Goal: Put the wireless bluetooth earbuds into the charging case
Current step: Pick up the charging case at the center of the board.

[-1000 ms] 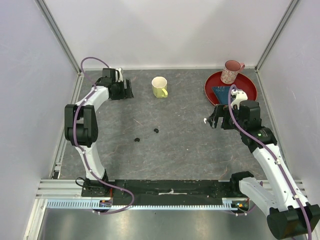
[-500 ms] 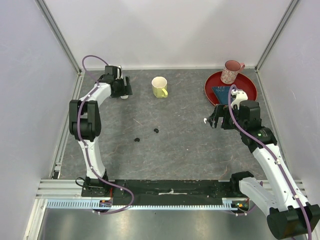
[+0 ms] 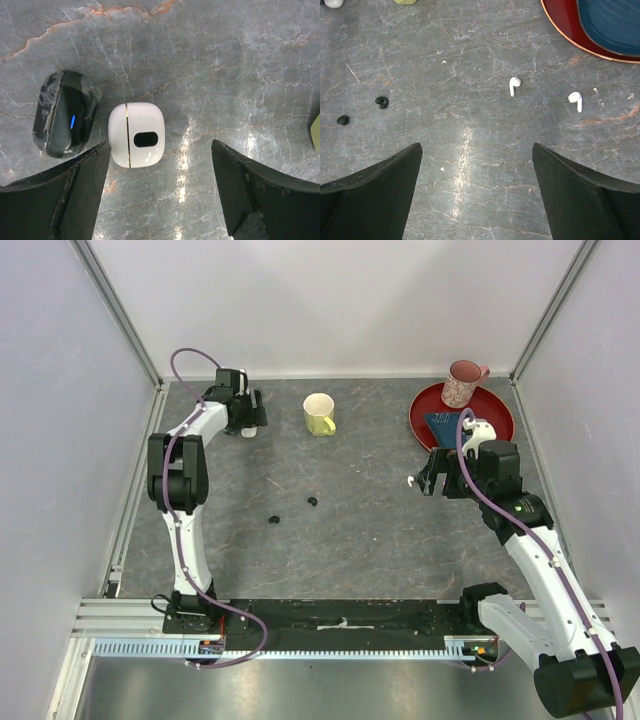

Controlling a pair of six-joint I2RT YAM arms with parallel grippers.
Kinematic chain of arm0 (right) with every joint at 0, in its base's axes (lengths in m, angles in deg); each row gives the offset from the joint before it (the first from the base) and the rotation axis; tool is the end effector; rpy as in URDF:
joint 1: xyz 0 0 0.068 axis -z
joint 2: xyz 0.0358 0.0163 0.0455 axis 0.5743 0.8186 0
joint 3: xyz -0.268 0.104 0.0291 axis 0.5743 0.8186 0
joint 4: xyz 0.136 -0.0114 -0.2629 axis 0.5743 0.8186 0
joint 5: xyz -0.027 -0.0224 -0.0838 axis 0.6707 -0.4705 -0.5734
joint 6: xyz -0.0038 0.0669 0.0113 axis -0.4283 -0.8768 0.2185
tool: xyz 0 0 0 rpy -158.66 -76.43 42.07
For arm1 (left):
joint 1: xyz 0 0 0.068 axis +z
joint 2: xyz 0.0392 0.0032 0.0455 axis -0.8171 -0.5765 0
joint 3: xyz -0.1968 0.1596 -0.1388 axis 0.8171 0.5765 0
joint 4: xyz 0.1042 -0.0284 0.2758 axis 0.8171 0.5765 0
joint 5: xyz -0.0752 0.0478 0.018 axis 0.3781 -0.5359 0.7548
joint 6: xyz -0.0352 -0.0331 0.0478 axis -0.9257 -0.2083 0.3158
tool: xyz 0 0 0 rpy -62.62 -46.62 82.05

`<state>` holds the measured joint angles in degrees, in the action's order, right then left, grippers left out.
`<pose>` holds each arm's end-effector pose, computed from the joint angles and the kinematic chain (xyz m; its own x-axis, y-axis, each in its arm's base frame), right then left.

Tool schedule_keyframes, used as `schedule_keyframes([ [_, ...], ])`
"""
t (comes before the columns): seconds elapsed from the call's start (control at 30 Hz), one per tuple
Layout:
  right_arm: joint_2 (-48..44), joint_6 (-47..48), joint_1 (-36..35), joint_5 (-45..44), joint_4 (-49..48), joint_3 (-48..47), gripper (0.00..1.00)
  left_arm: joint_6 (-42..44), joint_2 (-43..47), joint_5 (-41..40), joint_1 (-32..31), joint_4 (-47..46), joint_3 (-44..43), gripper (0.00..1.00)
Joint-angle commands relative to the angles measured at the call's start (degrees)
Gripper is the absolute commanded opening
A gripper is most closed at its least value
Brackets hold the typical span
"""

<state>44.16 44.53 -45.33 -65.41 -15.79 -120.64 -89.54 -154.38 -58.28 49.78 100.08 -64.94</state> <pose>0.2254 0.0497 0.3129 -0.5918 0.1440 -0.7931 -0.1644 0.9417 0.2936 0.5358 -0.0499 0.1643 -0.7767 -0.1445 -0.6130 -0.0460 0.9837 -0.1736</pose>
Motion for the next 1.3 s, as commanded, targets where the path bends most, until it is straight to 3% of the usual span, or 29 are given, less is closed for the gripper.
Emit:
schedule_keyframes([
  [0.0, 0.17, -0.79, 0.0, -0.16, -1.71, -0.6, 0.98, -1.64, -1.83, -1.71, -0.17, -2.46, -3.55, 0.88],
  [0.83, -0.18, -1.32, 0.09, -0.42, -1.98, -0.07, 0.98, -1.64, -9.74, -2.76, -0.08, 9.22, -15.15, 0.88],
  [1.27, -1.15, -1.49, 0.0, -0.34, -1.98, 0.37, 0.98, -1.64, -10.54, -5.4, -0.17, 12.04, -16.38, 0.82],
])
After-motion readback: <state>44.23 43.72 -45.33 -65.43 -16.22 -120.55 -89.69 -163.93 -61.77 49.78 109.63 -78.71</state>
